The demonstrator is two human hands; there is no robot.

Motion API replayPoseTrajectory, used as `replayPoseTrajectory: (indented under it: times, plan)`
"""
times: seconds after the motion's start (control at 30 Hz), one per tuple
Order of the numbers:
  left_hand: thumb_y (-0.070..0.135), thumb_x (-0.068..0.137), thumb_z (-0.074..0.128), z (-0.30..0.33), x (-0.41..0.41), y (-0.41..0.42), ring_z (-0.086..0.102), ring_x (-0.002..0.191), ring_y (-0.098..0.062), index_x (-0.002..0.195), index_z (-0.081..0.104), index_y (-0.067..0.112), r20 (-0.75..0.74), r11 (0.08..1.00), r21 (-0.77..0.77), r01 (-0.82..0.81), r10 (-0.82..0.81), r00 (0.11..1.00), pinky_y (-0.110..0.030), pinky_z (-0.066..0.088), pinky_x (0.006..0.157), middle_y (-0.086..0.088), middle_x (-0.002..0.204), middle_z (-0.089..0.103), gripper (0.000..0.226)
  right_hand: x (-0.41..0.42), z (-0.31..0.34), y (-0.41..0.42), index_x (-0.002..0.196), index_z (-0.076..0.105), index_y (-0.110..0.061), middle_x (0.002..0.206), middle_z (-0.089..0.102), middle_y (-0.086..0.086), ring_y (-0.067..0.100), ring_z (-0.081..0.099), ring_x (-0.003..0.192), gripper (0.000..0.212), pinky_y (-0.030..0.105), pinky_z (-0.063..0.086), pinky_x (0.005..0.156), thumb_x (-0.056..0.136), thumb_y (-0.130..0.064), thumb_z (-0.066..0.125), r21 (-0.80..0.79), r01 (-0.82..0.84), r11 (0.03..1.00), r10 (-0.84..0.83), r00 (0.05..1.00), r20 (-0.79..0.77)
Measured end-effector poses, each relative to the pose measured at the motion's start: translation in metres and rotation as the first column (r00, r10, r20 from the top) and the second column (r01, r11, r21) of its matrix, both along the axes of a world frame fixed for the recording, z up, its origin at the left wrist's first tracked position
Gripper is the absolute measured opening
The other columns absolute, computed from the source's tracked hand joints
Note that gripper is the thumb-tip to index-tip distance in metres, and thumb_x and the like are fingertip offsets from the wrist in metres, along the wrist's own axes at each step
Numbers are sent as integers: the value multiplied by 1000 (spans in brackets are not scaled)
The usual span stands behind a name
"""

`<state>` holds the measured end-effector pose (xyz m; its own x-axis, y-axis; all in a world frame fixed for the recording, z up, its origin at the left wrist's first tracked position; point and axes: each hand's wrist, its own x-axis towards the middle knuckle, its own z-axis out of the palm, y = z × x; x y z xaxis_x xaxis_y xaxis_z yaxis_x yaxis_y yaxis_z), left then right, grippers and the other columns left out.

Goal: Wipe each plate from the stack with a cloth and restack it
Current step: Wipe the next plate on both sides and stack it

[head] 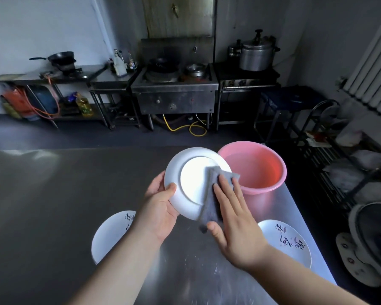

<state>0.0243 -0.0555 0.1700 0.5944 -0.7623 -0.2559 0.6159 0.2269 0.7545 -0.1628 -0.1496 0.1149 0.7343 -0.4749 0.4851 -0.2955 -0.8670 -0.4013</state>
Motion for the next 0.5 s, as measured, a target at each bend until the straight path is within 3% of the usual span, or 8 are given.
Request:
replayPoseTrajectory:
  times: [0.1,0.17,0.27,0.37,0.43,0.5]
  plan:
    - [-4,91,60,2,-2,7,65,128,-33,144,55,10,66,996,26,90,-91,994,-46,59,96,-13,141,66,55,1,4,-8,157,33,-13,175,10,-6,27,4,163,65,49,17,130,108,-56,32,193,35,981,-58,992,115]
    - [1,86,63,4,-4,10,64,129,-36,144,55,10,120,984,47,171,-175,977,-50,55,101,-15,141,65,59,10,25,-30,158,31,-13,171,24,-2,28,17,160,59,52,23,127,109,-46,35,212,33,977,-61,990,126]
    - [-1,92,61,11,-5,10,65,127,-37,143,56,8,188,963,86,256,-268,945,-50,53,101,-17,137,67,52,23,59,-52,154,45,-2,162,43,13,34,33,154,54,53,30,124,109,-31,42,-104,-125,987,131,990,43]
    - [-3,92,60,16,-9,8,68,120,-34,140,57,4,234,948,97,304,-319,918,-43,58,97,-21,132,69,49,30,83,-55,147,57,-7,156,52,10,36,44,147,48,49,35,121,109,-31,44,-348,-301,888,282,954,-105]
    - [4,87,61,18,-9,8,69,118,-33,138,58,4,256,947,88,310,-322,911,-43,57,98,-22,131,69,52,31,89,-56,149,56,-8,156,53,10,34,46,146,48,48,35,121,109,-31,44,-368,-311,876,289,950,-115]
    - [6,85,62,19,-6,10,69,119,-33,137,59,5,275,953,83,291,-303,913,-45,56,98,-20,131,70,52,25,85,-58,150,53,-5,155,52,12,31,46,145,48,46,35,122,108,-28,47,-286,-234,929,240,971,-15]
